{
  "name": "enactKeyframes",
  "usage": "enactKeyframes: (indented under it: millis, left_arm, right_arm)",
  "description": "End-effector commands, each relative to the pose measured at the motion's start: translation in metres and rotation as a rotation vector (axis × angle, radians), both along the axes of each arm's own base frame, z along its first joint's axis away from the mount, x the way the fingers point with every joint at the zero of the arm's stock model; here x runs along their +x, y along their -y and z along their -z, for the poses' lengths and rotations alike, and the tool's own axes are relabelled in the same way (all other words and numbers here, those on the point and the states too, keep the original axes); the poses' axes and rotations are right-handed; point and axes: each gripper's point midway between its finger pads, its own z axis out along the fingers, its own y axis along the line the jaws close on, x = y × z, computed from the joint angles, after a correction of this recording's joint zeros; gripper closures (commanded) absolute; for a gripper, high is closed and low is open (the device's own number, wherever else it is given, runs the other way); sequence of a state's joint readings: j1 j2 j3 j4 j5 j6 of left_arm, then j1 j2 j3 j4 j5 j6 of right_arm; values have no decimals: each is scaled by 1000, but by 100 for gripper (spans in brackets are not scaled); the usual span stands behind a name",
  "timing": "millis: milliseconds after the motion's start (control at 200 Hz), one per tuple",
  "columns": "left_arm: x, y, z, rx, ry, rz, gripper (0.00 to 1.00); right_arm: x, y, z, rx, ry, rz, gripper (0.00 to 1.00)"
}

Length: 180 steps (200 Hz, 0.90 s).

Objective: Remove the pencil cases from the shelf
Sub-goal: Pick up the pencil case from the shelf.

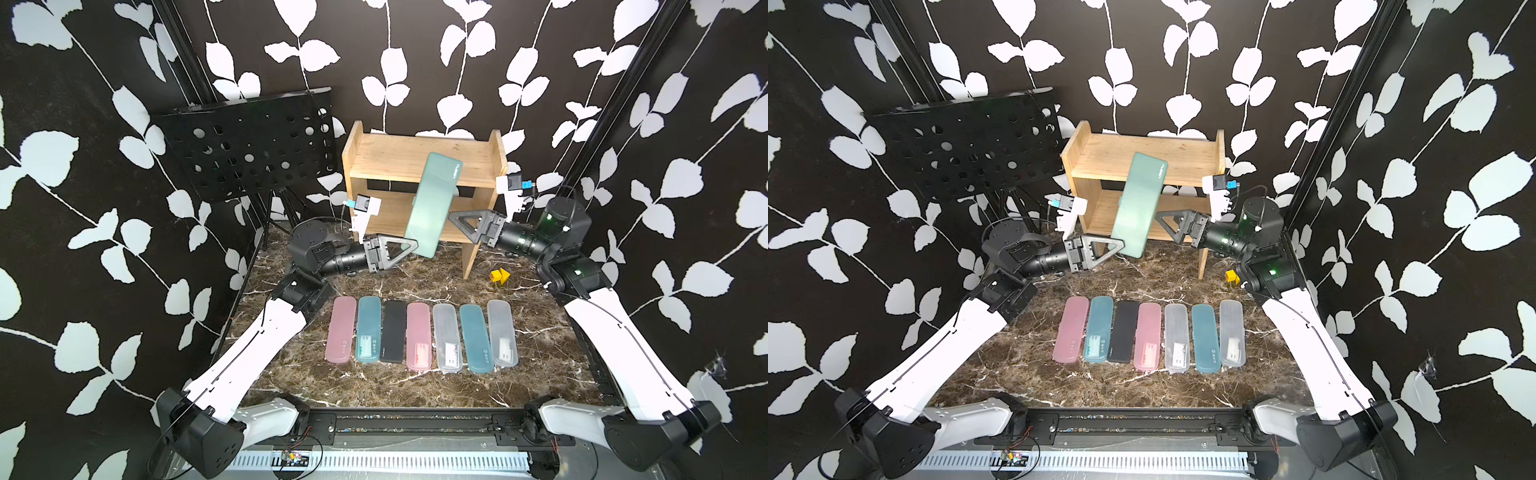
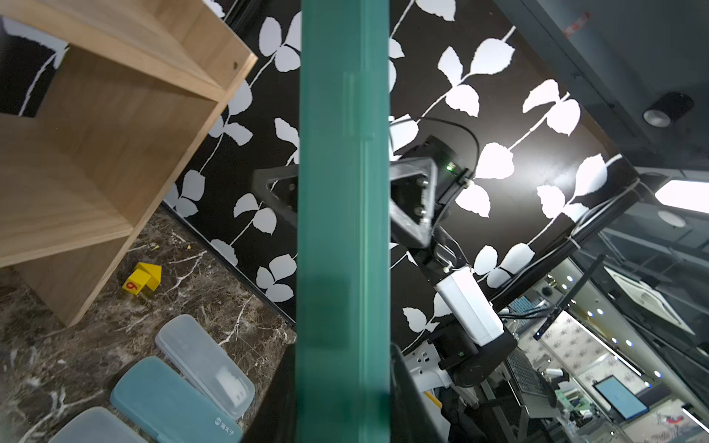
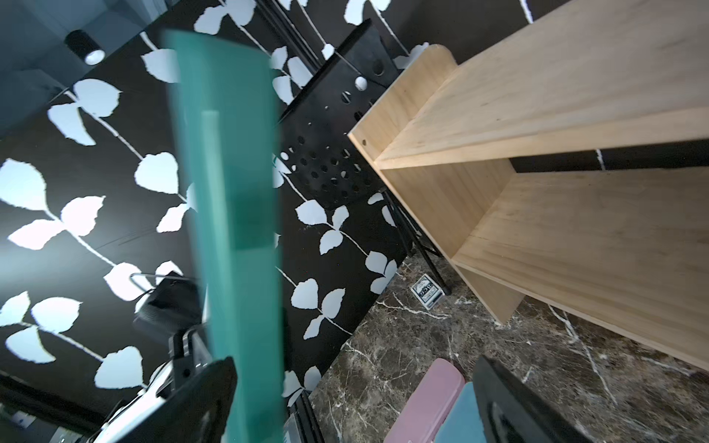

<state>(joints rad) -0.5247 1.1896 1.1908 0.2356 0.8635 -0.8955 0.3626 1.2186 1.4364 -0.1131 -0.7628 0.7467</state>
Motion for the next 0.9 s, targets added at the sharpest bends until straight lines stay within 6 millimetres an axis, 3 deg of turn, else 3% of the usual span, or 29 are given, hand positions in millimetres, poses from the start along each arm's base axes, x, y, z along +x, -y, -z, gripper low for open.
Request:
enactKeyframes:
  millis: [0,120,220,445,685,745,895]
  left_arm:
    - [-1,-7,-5,-20,-6,-19,100]
    - [-3,-6,-3,-30,-19,6,100]
    - [-5,-6,-3,-36,-18,13,100]
    - [-9,-8,-2,-33,-18,14,100]
    - [-10,-9,4,-27,-37,8,100]
    - [-11,-10,7,-26,-43,7,100]
    - [-10,-10,15,-19,-62,2,100]
  right_arm:
    - [-29,-3,-36,67,150,-100,1]
    - [-28,-10,-51,85,164,-146,1]
    - [-17,-15,-51,67,157,-145,1]
    - [12,-28,-34,34,137,-137,1]
    - [20,-51,-33,36,154,-201,1]
    - [21,-55,-35,54,155,-220,6]
    - [20,-62,-37,90,160,-257,36]
